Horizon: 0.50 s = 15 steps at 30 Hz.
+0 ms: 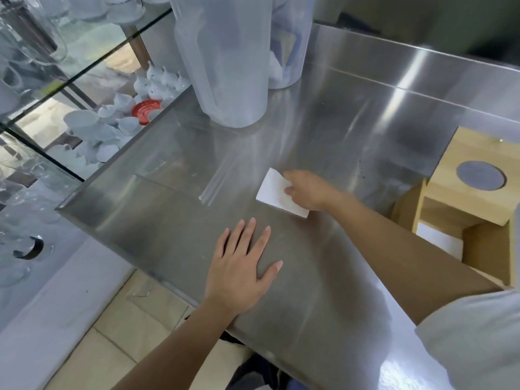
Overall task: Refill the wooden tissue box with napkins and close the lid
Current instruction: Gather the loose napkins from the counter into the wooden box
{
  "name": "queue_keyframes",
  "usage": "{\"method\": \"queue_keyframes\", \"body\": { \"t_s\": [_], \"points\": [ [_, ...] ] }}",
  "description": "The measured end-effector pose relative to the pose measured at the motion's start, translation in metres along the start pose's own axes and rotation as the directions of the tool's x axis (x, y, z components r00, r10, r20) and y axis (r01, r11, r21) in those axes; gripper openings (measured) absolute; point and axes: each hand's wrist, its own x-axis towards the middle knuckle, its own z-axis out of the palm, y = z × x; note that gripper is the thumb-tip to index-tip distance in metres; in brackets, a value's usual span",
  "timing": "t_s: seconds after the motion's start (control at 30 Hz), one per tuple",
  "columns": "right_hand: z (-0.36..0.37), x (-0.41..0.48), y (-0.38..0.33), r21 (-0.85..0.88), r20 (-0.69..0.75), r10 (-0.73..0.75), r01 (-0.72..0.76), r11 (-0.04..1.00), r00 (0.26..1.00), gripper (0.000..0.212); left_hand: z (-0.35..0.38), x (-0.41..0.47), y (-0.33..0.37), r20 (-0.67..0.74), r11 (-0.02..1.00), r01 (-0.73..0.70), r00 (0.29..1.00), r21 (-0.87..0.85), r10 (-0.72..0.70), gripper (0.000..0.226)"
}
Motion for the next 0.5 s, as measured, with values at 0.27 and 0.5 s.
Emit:
{"method": "queue_keyframes", "body": {
  "t_s": [0.27,0.5],
  "points": [
    [-0.025,-0.054,0.006,0.230,-0.116,0.015,0.012,0.973,0.993,0.014,-0.001,0.000,0.000,0.021,1.000,-0.013,1.000,0.004,0.013,0.067],
    [-0.064,-0.125,0.034,0.279,-0.212,0.093,-0.031,0.960,0.973,0.028,-0.008,0.017,0.043,-0.009,0.989,-0.120,0.993,-0.087,0.119,0.066]
  ]
}}
